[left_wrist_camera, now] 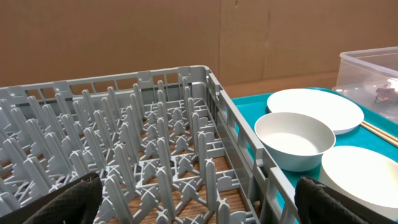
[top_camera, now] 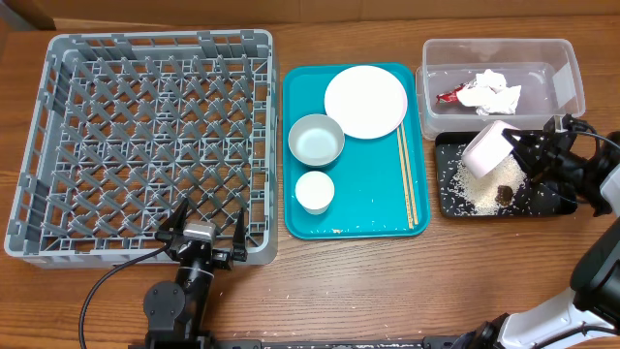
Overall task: Sort waste into correct bins and load items into the dishwasher
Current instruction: 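Carry the rice bowl over the black tray and tip out the rice, then return the emptied pink bowl to the teal tray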
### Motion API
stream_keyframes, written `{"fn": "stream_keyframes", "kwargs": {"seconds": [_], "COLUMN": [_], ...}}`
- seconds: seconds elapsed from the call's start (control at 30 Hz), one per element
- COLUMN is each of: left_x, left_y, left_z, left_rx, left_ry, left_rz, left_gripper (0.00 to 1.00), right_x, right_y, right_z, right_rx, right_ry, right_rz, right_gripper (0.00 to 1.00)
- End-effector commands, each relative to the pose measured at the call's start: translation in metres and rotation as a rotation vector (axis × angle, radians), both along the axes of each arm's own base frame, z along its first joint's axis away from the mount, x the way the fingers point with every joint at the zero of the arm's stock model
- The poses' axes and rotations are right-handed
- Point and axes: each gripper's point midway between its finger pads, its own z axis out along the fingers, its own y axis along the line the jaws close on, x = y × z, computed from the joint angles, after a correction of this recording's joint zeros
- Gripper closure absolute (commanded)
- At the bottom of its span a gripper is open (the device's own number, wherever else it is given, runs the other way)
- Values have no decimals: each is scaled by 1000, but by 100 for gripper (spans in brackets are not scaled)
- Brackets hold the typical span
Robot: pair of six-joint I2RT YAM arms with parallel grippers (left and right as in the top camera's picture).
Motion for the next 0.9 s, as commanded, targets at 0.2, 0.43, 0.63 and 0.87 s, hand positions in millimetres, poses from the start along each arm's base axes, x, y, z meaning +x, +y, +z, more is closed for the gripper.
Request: {"fn": "stream_keyframes", "kwargs": {"seconds": [0.2, 0.43, 0.63, 0.87], "left_x": [0, 0, 0, 0], "left_y": [2, 2, 2, 2], "left_z": [0, 0, 0, 0], "left_rx": [15, 15, 15, 15], "left_ry": [-8, -8, -8, -8], "left_rz": [7, 7, 7, 7], "left_gripper": [0, 0, 0, 0], "right_x": [-8, -15, -14, -8], "right_y": [8, 24, 29, 37], "right_z": [33, 22, 27, 12], "right_rx": [-304, -646, -985, -1256], "right_ry": [-217, -24, 82, 223], "right_rz": [-6, 28, 53, 10], "right_gripper": [96, 96, 96, 96]}}
